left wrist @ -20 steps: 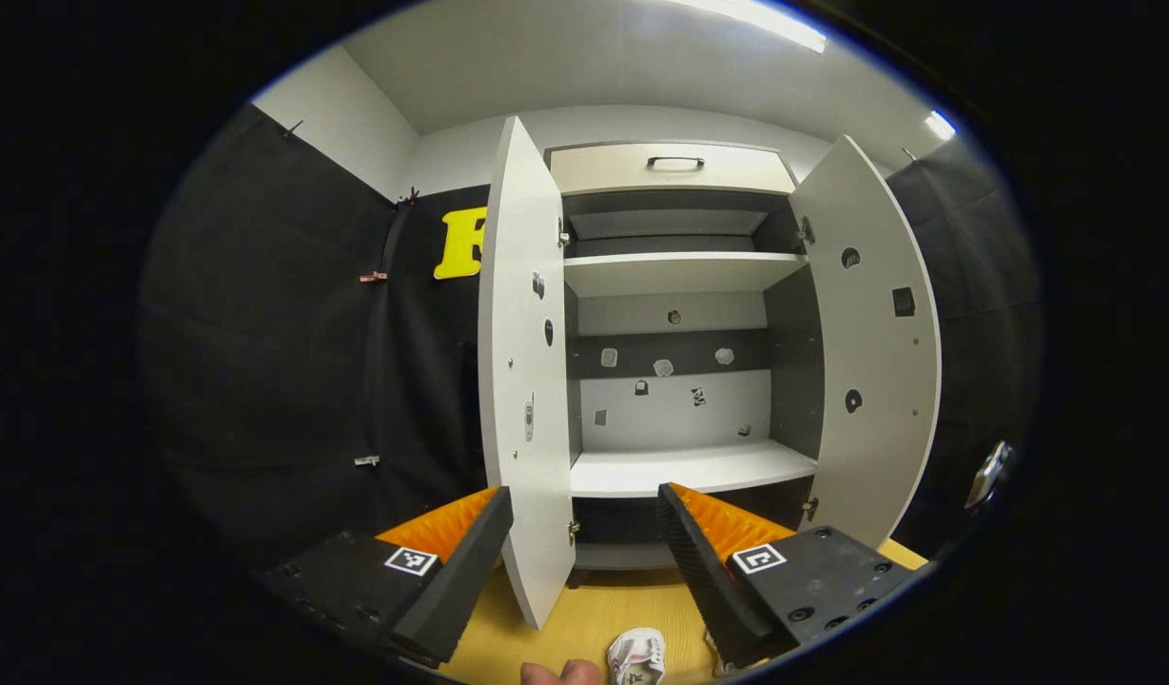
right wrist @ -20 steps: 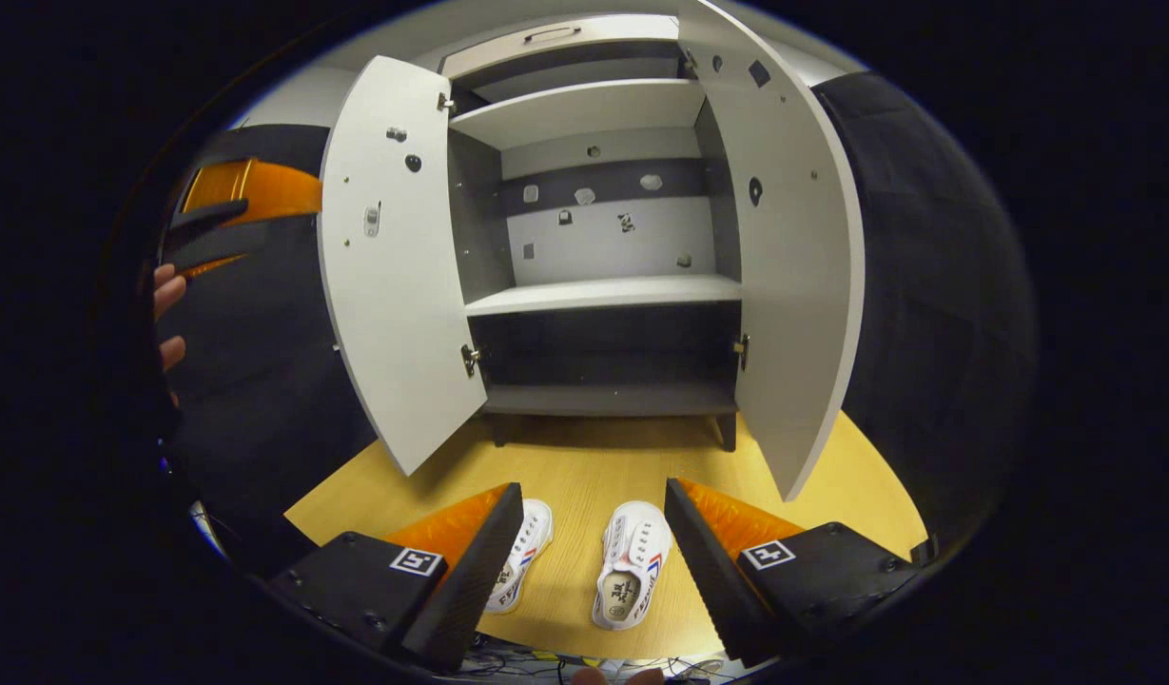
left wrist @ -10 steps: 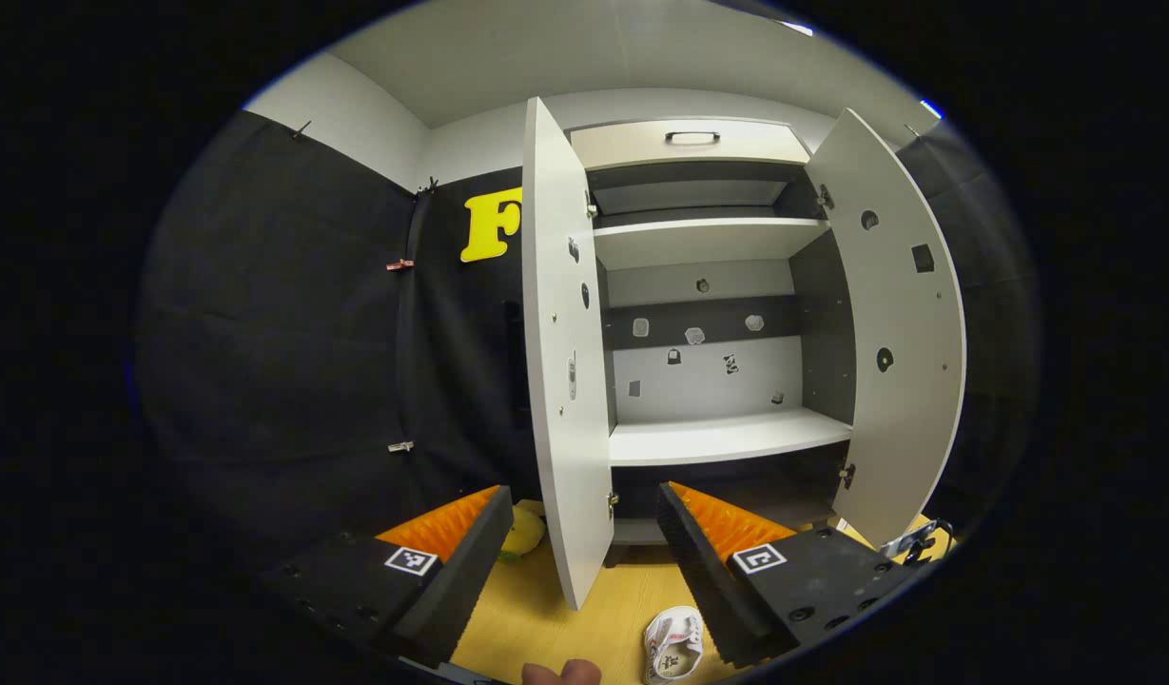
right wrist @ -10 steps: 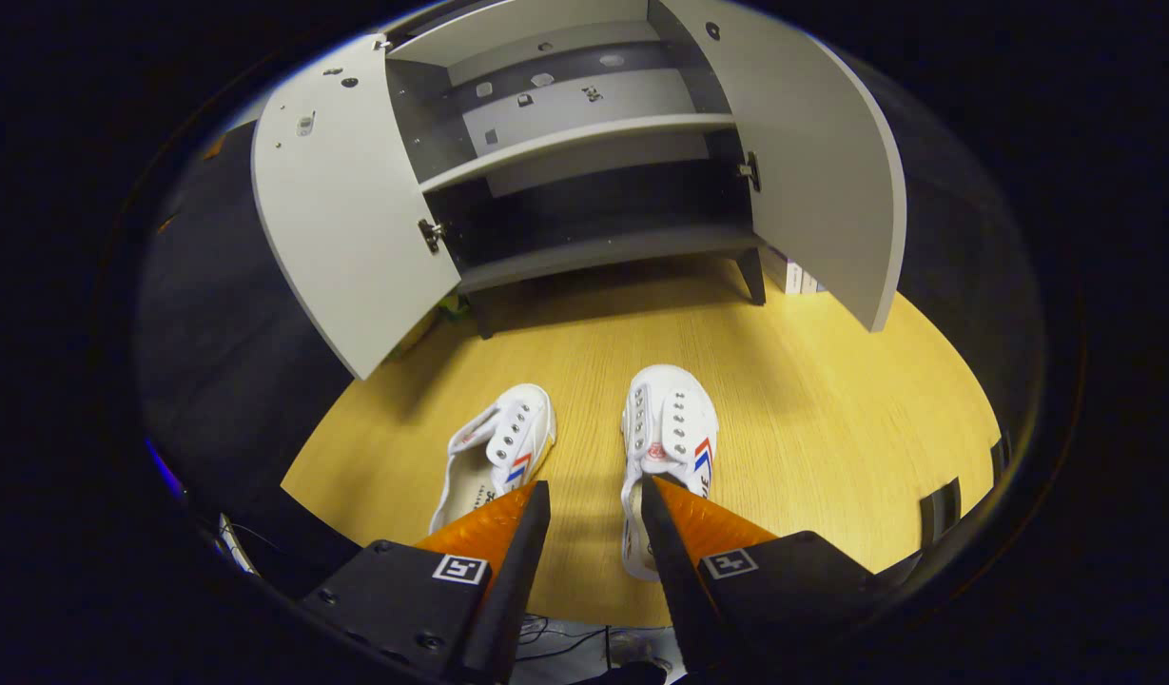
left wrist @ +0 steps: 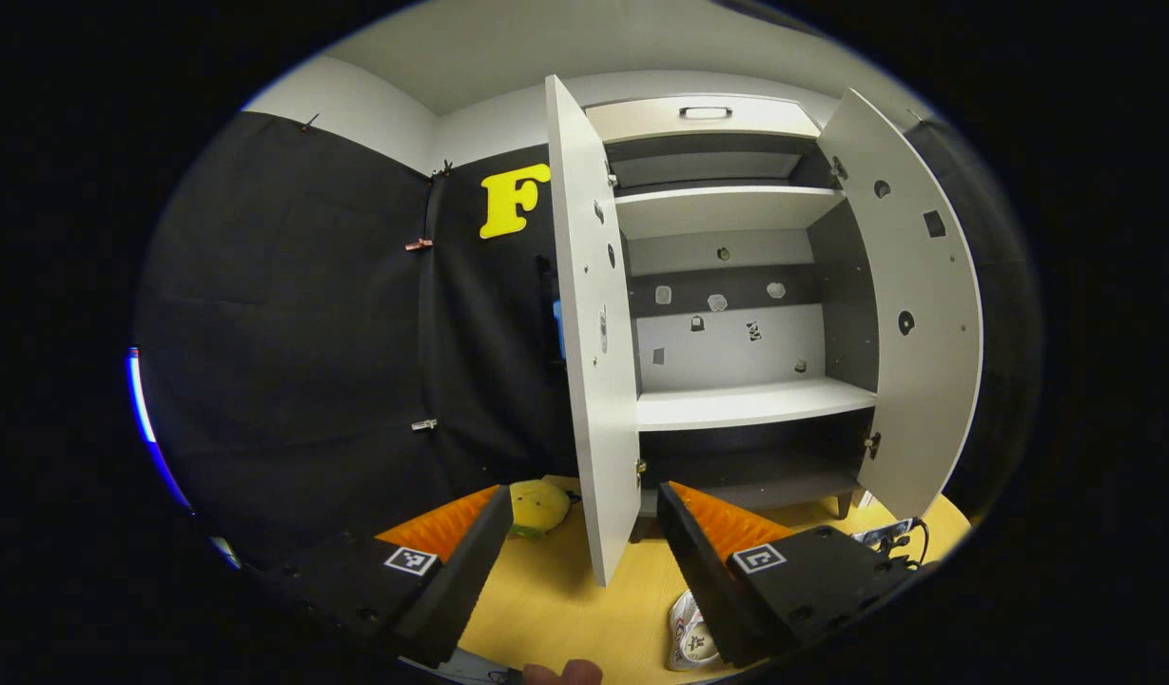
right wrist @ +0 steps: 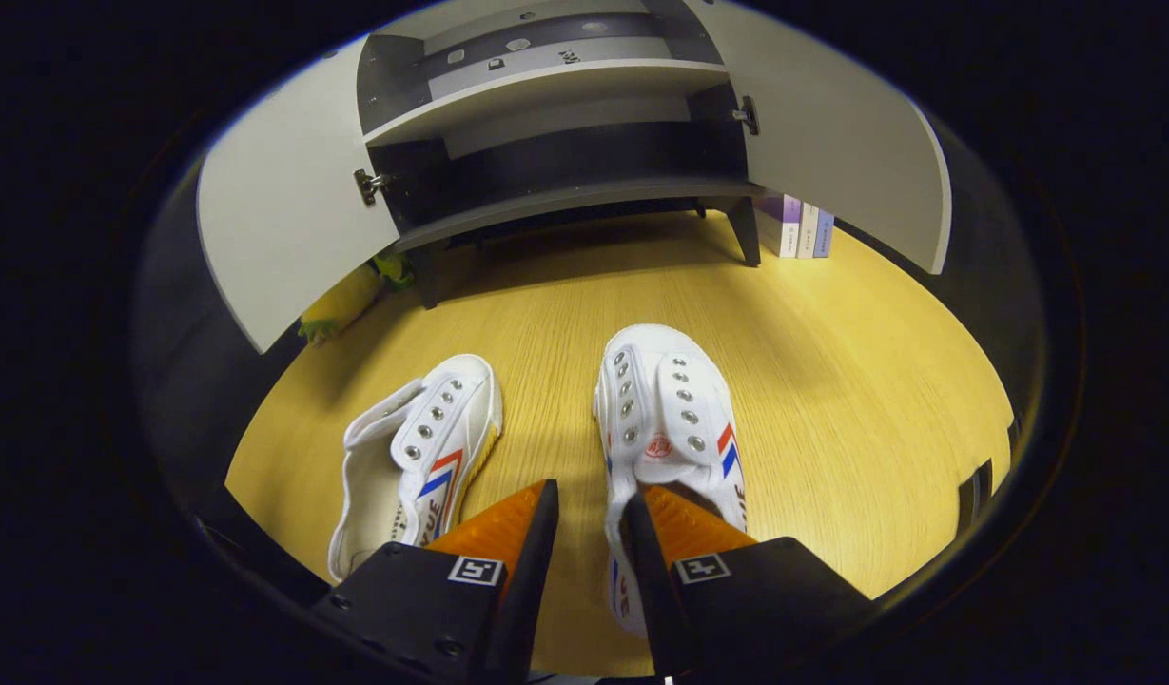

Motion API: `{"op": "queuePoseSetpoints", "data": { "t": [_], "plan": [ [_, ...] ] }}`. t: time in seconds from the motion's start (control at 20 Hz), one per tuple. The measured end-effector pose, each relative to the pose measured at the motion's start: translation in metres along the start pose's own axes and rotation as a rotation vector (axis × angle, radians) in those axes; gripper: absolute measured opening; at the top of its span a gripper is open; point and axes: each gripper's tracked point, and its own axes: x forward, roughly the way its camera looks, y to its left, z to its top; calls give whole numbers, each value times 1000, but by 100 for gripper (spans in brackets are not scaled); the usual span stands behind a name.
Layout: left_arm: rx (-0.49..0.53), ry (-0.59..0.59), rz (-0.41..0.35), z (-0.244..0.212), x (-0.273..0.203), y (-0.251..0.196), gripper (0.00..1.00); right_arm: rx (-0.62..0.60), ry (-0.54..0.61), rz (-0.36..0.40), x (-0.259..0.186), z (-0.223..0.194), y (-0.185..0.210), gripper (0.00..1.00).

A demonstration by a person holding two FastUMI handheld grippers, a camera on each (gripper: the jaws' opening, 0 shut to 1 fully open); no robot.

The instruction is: Grab one shoe with the right hand and put it into the shoe cabinet, grab the other shoe with the left hand and put it into the shoe cabinet; then close the right door with the right hand and the left door with the left hand.

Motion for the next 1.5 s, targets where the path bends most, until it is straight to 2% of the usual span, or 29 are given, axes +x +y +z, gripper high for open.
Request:
{"op": "queuePoseSetpoints", "data": {
  "t": [0.2,0.25,0.3,0.35,0.4,0.5,0.7,0.95,1.15,1.5],
  "plan": [
    [14,16,1,-11,2,-2,96,-17,-83,-61,26,14,0,51],
    [19,20,1,-13,2,-1,96,-35,-102,-104,31,17,-10,51],
    [22,24,1,-13,2,-1,96,-30,-122,-97,30,19,-11,44],
    [23,26,1,-14,3,-1,96,-36,-133,-54,35,21,-5,27],
    [25,26,1,-14,5,-1,96,-43,-121,-34,36,18,-5,16],
    [23,24,4,-12,8,1,96,-35,-92,12,33,19,-5,7],
    [2,23,-11,-7,15,-2,96,-64,-70,53,19,33,-6,7],
    [-1,4,-37,8,22,-5,96,-9,-90,110,-27,76,4,7],
    [-30,7,-70,16,26,-11,96,-27,-145,151,-70,140,13,7],
    [-91,4,-152,26,36,-38,96,-9,-263,149,-123,271,20,7]
  ]
}}
